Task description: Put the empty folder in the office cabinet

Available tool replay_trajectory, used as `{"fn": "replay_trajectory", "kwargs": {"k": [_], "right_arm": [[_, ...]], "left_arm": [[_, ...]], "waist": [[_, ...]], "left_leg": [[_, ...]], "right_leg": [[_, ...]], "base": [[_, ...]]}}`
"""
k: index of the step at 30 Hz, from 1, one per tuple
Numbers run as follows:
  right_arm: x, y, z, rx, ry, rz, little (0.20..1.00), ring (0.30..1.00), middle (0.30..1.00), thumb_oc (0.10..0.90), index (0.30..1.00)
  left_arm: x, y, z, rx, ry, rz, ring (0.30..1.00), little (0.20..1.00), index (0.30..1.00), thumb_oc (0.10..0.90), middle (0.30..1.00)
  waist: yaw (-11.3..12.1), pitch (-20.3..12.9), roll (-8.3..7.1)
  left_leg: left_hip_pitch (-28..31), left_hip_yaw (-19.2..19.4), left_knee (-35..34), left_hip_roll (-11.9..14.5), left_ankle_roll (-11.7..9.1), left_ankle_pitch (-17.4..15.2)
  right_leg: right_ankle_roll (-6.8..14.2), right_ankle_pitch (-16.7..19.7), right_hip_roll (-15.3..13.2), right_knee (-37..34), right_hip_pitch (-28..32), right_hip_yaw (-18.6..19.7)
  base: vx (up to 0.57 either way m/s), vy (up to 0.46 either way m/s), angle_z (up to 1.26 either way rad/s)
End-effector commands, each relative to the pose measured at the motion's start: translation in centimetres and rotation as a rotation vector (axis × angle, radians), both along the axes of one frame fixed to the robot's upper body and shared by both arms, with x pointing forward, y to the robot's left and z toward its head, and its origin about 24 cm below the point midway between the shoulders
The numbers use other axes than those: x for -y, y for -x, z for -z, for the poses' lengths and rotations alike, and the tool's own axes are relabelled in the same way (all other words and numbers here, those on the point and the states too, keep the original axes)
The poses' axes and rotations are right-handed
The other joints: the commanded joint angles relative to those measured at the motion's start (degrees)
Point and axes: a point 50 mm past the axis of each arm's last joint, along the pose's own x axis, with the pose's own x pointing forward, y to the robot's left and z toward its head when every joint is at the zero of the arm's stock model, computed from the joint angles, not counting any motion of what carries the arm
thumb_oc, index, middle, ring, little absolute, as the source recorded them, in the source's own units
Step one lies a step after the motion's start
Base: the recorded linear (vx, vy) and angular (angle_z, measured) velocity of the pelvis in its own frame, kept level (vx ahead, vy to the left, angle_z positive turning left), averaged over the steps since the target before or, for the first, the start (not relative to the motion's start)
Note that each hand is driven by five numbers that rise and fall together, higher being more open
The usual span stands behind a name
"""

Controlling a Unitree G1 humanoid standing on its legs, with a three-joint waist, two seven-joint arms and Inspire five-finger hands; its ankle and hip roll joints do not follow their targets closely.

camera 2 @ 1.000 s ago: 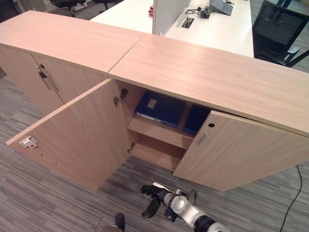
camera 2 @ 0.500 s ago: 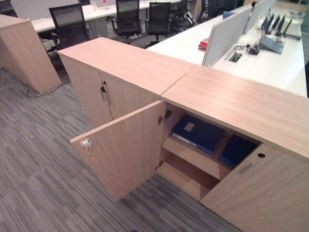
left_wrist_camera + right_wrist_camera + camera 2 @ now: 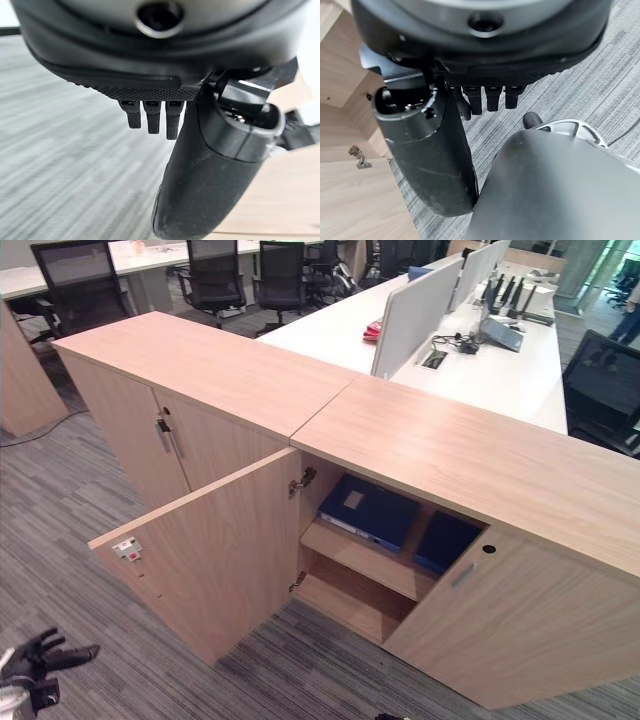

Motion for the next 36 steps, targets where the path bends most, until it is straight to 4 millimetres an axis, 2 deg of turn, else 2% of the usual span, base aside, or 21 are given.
{"fn": "replay_trajectory", "kwargs": {"k": [1,3,5,7,10,11,13,14,15,18,19,21,22,26,27,28,30,33,36], "right_arm": [[1.3,-0.3,-0.3,-0.005,0.039,-0.046,0.9,0.9,0.9,0.8,0.9],[1.5,-0.3,-0.3,-0.006,0.034,-0.046,0.9,0.9,0.9,0.8,0.9],[1.4,0.1,-0.2,-0.018,0.024,-0.032,0.9,0.9,0.9,0.8,0.9],[1.4,0.3,-0.2,-0.022,0.025,-0.028,0.9,0.9,0.9,0.8,0.9],[1.7,0.6,-0.1,-0.039,0.033,-0.016,0.9,0.9,0.9,0.8,0.9],[1.9,0.8,-0.1,-0.043,0.036,-0.007,0.9,0.9,0.9,0.8,0.9],[1.9,0.8,-0.1,-0.045,0.036,-0.005,0.9,0.9,0.9,0.8,0.9],[1.9,0.8,-0.1,-0.047,0.035,-0.002,0.9,0.9,0.9,0.8,0.9],[1.9,0.8,-0.1,-0.048,0.034,-0.001,0.9,0.9,0.9,0.8,0.9],[2.0,0.8,-0.1,-0.051,0.032,0.017,0.9,0.9,0.9,0.8,0.9],[2.0,1.0,0.0,-0.055,0.027,0.023,0.9,0.9,0.9,0.8,0.9],[2.0,1.0,0.0,-0.056,0.026,0.023,0.9,0.9,0.9,0.8,0.9],[1.8,1.3,0.1,-0.069,0.018,0.025,0.9,0.9,0.9,0.8,0.9],[1.2,1.4,0.2,-0.073,0.004,0.022,0.9,0.9,0.9,0.8,0.9],[1.3,1.4,0.2,-0.074,0.004,0.023,0.9,0.9,0.9,0.8,0.9],[1.0,1.2,0.3,-0.066,-0.001,0.024,0.9,0.9,0.9,0.8,0.9],[0.8,1.2,0.3,-0.064,-0.005,0.022,0.9,0.9,0.9,0.8,0.9],[0.6,1.2,0.3,-0.067,-0.008,0.016,0.9,0.9,0.9,0.8,0.9],[0.4,1.2,0.4,-0.071,-0.01,0.004,0.9,0.9,0.9,0.8,0.9]], "left_arm": [[-3.4,-2.8,-5.5,0.058,-0.208,0.003,0.9,0.9,0.9,0.8,0.9],[-4.7,-3.6,-7.8,0.059,-0.259,-0.015,0.9,0.9,0.9,0.8,0.9],[-5.0,-5.4,-10.3,0.096,-0.306,0.016,0.9,0.9,0.9,0.8,0.9],[-4.8,-6.0,-10.6,0.106,-0.313,0.033,0.9,0.9,0.9,0.8,0.9],[-3.7,-7.9,-11.6,0.155,-0.319,0.111,0.9,0.9,0.9,0.8,0.9],[-2.5,-9.3,-12.3,0.194,-0.325,0.196,0.9,0.9,0.9,0.8,0.9],[-1.9,-9.9,-12.5,0.209,-0.329,0.239,0.9,0.9,0.9,0.8,0.9],[-0.1,-11.2,-12.8,0.234,-0.334,0.352,0.9,0.9,0.9,0.8,0.9],[-0.1,-11.2,-12.8,0.233,-0.334,0.354,0.9,0.9,0.9,0.8,0.9],[2.8,-12.5,-12.7,0.249,-0.316,0.535,0.9,0.9,0.9,0.8,0.9],[4.8,-12.9,-12.9,0.255,-0.298,0.682,0.9,0.9,0.9,0.8,0.9],[4.8,-12.8,-12.9,0.253,-0.297,0.683,0.9,0.9,0.9,0.8,0.9],[7.1,-13.0,-12.9,0.224,-0.303,0.861,0.9,0.9,0.9,0.8,0.9],[11.1,-13.4,-12.7,0.261,-0.289,1.039,0.9,0.9,0.9,0.8,0.9],[11.2,-13.3,-12.7,0.261,-0.288,1.039,0.9,0.9,0.9,0.8,0.9],[13.5,-12.9,-12.1,0.307,-0.219,1.119,0.9,0.9,0.9,0.8,0.9],[16.2,-11.9,-11.1,0.342,-0.111,1.212,0.9,0.9,0.9,0.8,0.9],[18.8,-10.0,-9.5,0.349,0.019,1.297,0.9,0.9,0.9,0.8,0.9],[20.4,-8.1,-8.3,0.369,0.138,1.31,0.9,0.9,0.9,0.8,0.9]], "waist": [[0.2,0.0,1.33],[-0.8,-0.3,1.35],[-1.3,-0.3,1.11],[-1.4,-0.3,1.08],[-1.5,-0.3,1.15],[-1.5,-0.2,1.13],[-1.5,-0.2,1.15],[-1.5,-0.1,1.16],[-1.4,-0.1,1.14],[-1.2,-0.1,1.2],[-1.0,0.0,1.34],[-1.0,-0.1,1.29],[-0.7,-0.2,1.3],[-0.3,-0.1,1.02],[-0.3,-0.1,1.02],[0.0,0.1,0.91],[0.1,0.2,0.9],[0.4,0.3,0.89],[0.8,0.4,0.86]], "left_leg": [[2.0,2.4,0.2,2.8,-3.3,-5.1],[2.7,3.2,0.2,2.9,-3.3,-5.3],[3.3,4.0,0.2,2.9,-3.3,-5.4],[3.3,4.1,0.2,2.9,-3.3,-5.4],[3.4,4.2,0.2,2.9,-3.3,-5.4],[3.5,4.2,0.2,2.9,-3.3,-5.4],[3.5,4.2,0.2,2.9,-3.3,-5.4],[3.6,4.2,0.2,2.8,-3.2,-5.5],[3.6,4.2,0.2,2.8,-3.2,-5.5],[3.8,4.2,0.2,2.8,-3.2,-5.5],[3.9,4.2,0.2,2.7,-3.2,-5.5],[3.9,4.2,0.2,2.7,-3.2,-5.5],[4.0,4.2,0.2,2.7,-3.1,-5.6],[4.1,4.0,0.2,2.6,-3.1,-5.6],[4.1,4.0,0.2,2.6,-3.1,-5.6],[4.0,3.7,0.1,2.6,-3.0,-5.7],[4.1,3.5,0.1,2.4,-2.9,-5.8],[4.0,3.2,0.1,2.4,-2.8,-5.9],[4.0,3.0,0.1,2.3,-2.6,-6.0]], "right_leg": [[4.7,8.2,-1.0,-4.2,-3.9,1.2],[4.9,8.5,-0.7,-4.4,-4.3,2.0],[4.9,8.6,-0.4,-4.5,-4.6,2.6],[5.0,8.7,-0.4,-4.5,-4.6,2.6],[5.0,8.9,-0.3,-4.5,-4.6,2.6],[5.0,8.9,-0.3,-4.5,-4.5,2.7],[5.0,9.0,-0.3,-4.5,-4.5,2.6],[5.0,9.1,-0.3,-4.6,-4.5,2.6],[5.0,9.1,-0.3,-4.7,-4.5,2.6],[5.0,9.3,-0.3,-4.7,-4.3,2.4],[5.0,9.4,-0.4,-4.7,-4.3,2.3],[5.0,9.5,-0.4,-4.7,-4.2,2.3],[5.0,9.7,-0.4,-4.9,-4.1,2.4],[5.0,9.9,-0.5,-4.9,-3.8,2.1],[5.0,9.9,-0.5,-4.9,-3.8,2.1],[5.0,9.9,-0.6,-4.9,-3.6,1.9],[5.0,10.0,-0.7,-5.0,-3.4,1.8],[5.0,10.1,-0.8,-5.1,-3.2,1.7],[5.0,10.3,-1.1,-5.1,-3.1,1.5]], "base": [[-0.01,-0.021,-0.15],[0.0,-0.024,-0.25],[-0.01,-0.026,-0.17],[0.0,-0.007,-0.03],[0.0,0.0,0.0],[0.0,0.0,0.0],[0.0,0.0,0.0],[0.0,0.0,0.0],[-0.01,-0.014,0.04],[0.0,-0.002,0.01],[0.0,0.001,-0.03],[0.0,0.001,-0.02],[0.0,0.0,0.0],[0.0,0.0,0.0],[0.0,0.0,0.0],[0.0,0.0,0.0],[0.0,0.0,0.0],[0.0,0.0,0.0],[0.0,0.008,-0.01]]}}
